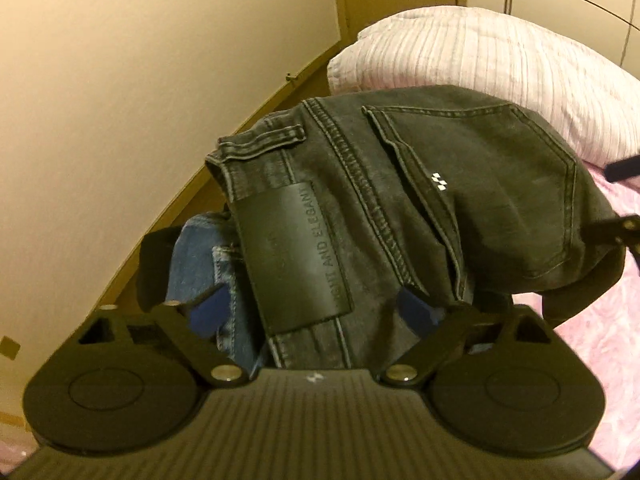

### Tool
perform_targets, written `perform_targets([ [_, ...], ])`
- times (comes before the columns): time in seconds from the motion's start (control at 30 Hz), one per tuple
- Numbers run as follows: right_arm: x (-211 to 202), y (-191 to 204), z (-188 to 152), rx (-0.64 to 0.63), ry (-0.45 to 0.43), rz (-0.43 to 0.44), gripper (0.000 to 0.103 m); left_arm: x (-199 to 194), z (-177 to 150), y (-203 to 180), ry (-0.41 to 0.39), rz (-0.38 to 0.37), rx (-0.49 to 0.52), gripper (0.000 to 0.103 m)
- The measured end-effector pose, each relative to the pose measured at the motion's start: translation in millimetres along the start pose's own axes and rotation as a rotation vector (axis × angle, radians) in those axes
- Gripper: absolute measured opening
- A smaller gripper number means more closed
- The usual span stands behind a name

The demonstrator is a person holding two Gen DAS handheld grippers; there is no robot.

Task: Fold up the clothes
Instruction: 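Grasp the dark grey jeans waistband with both grippers, then lift the dark grey jeans off the pile and lay them on the bed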

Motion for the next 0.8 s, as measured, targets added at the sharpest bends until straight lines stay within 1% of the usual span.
perform_targets([
  [0.03, 7, -1, 2, 0.002, 0.008, 0.008, 0.08, 3, 0, -1, 0.003, -0.001, 0.008, 0.077],
  [0.1, 19, -1, 6, 0.011, 0.021, 0.026, 0.08, 8, -2, -3, 0.014, -0.007, 0.011, 0.069],
  [0.2, 29, 0, 13, 0.033, 0.04, 0.042, 0.079, 8, -3, -3, 0.01, -0.005, 0.012, 0.065],
  [0.23, 31, 1, 15, 0.044, 0.047, 0.043, 0.071, 6, -3, -4, 0.007, 0.001, 0.015, 0.063],
  [0.27, 32, 2, 17, 0.052, 0.055, 0.036, 0.06, 6, -2, -4, 0.006, 0.008, 0.018, 0.057],
  [0.3, 30, 2, 19, 0.056, 0.06, 0.025, 0.052, 5, -2, -3, 0.002, 0.012, 0.018, 0.05],
  [0.33, 27, 3, 20, 0.058, 0.063, 0.018, 0.036, 3, -1, -2, -0.004, 0.013, 0.014, 0.046],
  [0.37, 23, 3, 22, 0.057, 0.062, 0.014, 0.027, 1, 1, -1, -0.009, 0.005, 0.009, 0.045],
  [0.4, 17, 4, 24, 0.052, 0.051, 0.017, 0.024, -1, 3, 0, -0.014, -0.002, 0.004, 0.044],
  [0.43, 10, 4, 26, 0.044, 0.036, 0.023, 0.016, -6, 5, 1, -0.025, -0.01, 0.006, 0.043],
  [0.47, 1, 3, 29, 0.046, 0.012, 0.026, 0.012, -11, 8, 2, -0.037, -0.019, 0.009, 0.042],
  [0.53, -24, -1, 35, 0.07, -0.054, 0.027, 0.007, -28, 17, 1, -0.082, -0.033, 0.029, 0.041],
  [0.63, -64, -7, 40, 0.15, -0.153, 0.04, 0.005, -58, 31, -3, -0.15, -0.063, 0.049, 0.039],
  [0.73, -110, -8, 30, 0.199, -0.233, 0.027, 0.005, -92, 38, -12, -0.204, -0.116, 0.055, 0.037],
  [0.8, -138, -10, 15, 0.231, -0.267, 0.008, 0.005, -113, 38, -25, -0.232, -0.163, 0.074, 0.037],
])
Point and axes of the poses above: each gripper's, at about its wrist camera, not at the fingertips, and x roughly the way its jaws point, y to its left, z to its top, the point moved 4 cm from there along x, roughly the way its jaws point, and after that the axes turned 3 degrees about z, right-handed, at the moved point
